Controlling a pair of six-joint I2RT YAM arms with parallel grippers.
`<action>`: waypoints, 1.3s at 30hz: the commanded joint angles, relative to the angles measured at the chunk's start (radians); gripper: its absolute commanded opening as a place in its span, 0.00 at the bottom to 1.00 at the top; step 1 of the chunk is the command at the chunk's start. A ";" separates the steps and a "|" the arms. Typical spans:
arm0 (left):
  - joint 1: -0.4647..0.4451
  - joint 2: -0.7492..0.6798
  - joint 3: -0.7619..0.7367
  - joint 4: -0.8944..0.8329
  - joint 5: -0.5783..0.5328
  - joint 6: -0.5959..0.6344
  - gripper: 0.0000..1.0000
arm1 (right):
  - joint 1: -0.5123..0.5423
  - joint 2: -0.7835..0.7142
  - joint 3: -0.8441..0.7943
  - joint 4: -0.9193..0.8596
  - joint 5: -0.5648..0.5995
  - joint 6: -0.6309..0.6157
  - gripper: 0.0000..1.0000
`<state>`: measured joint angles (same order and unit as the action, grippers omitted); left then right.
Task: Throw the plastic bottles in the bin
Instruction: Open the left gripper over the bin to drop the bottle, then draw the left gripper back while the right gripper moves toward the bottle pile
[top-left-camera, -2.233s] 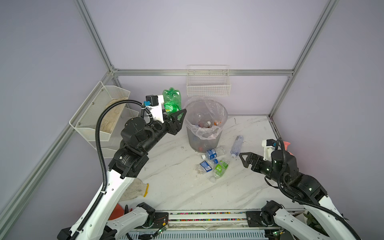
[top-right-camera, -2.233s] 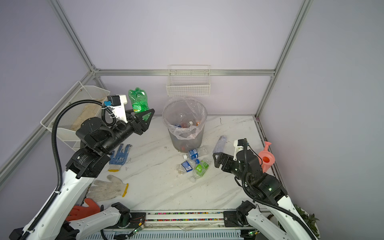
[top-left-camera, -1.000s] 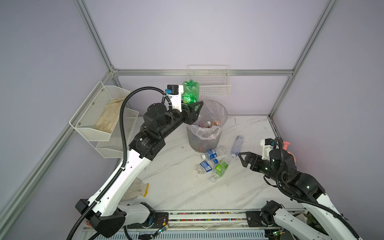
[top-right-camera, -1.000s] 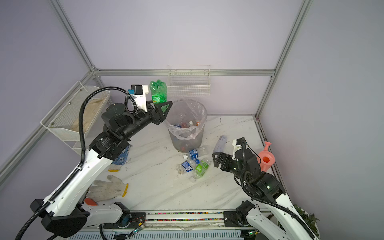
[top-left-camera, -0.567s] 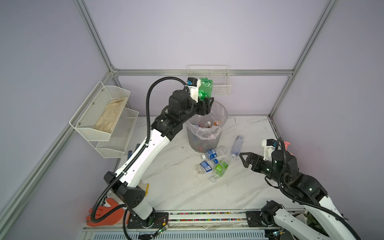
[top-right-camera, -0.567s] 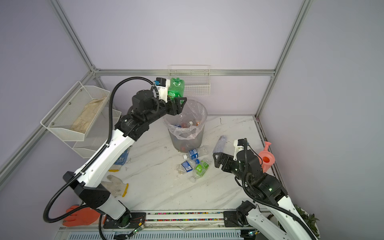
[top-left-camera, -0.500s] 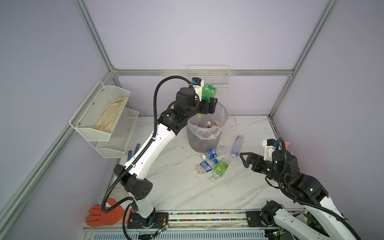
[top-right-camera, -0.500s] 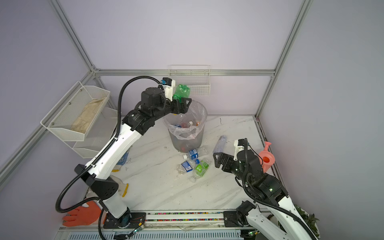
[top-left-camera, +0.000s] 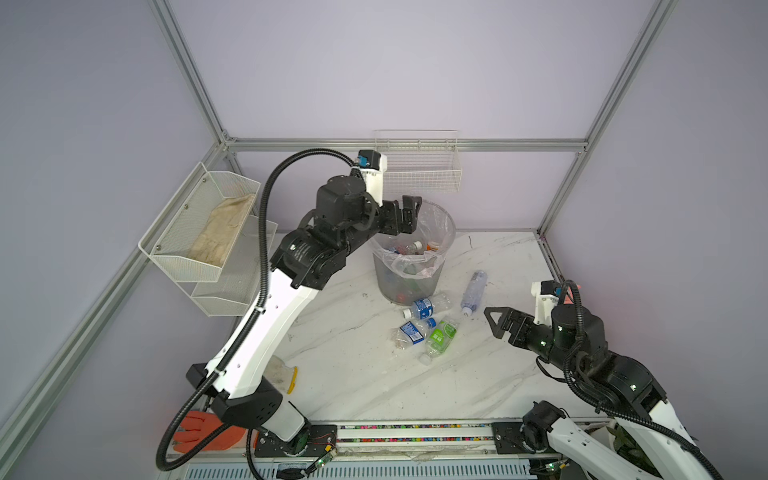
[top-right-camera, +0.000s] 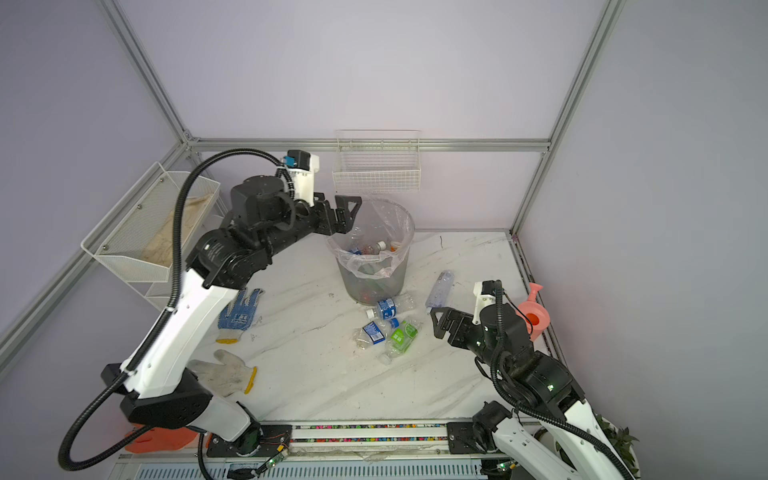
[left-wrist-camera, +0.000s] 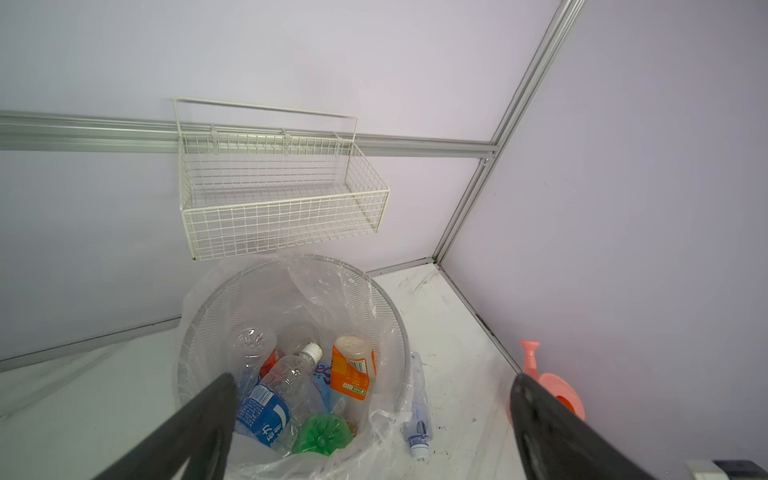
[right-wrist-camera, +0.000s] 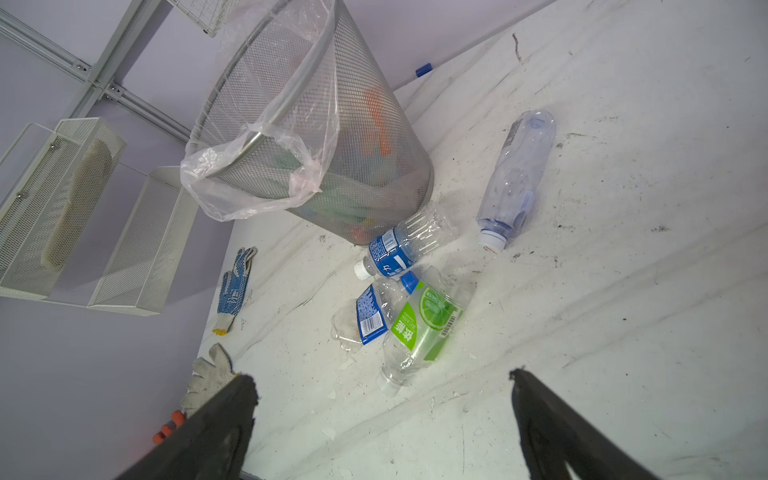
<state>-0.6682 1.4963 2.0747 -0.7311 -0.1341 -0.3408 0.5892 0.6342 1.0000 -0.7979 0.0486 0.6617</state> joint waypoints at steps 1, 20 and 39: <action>-0.008 -0.073 -0.159 0.058 0.007 -0.010 1.00 | 0.000 0.000 -0.006 -0.015 0.020 0.018 0.97; -0.013 -0.609 -0.857 0.118 -0.071 -0.059 1.00 | 0.001 0.096 -0.014 0.041 0.021 0.068 0.97; -0.012 -0.980 -1.181 -0.103 -0.134 -0.134 1.00 | 0.000 0.248 -0.134 0.204 -0.020 0.215 0.97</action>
<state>-0.6758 0.5575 0.9501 -0.8028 -0.2417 -0.4366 0.5892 0.8448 0.8806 -0.6399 0.0216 0.8318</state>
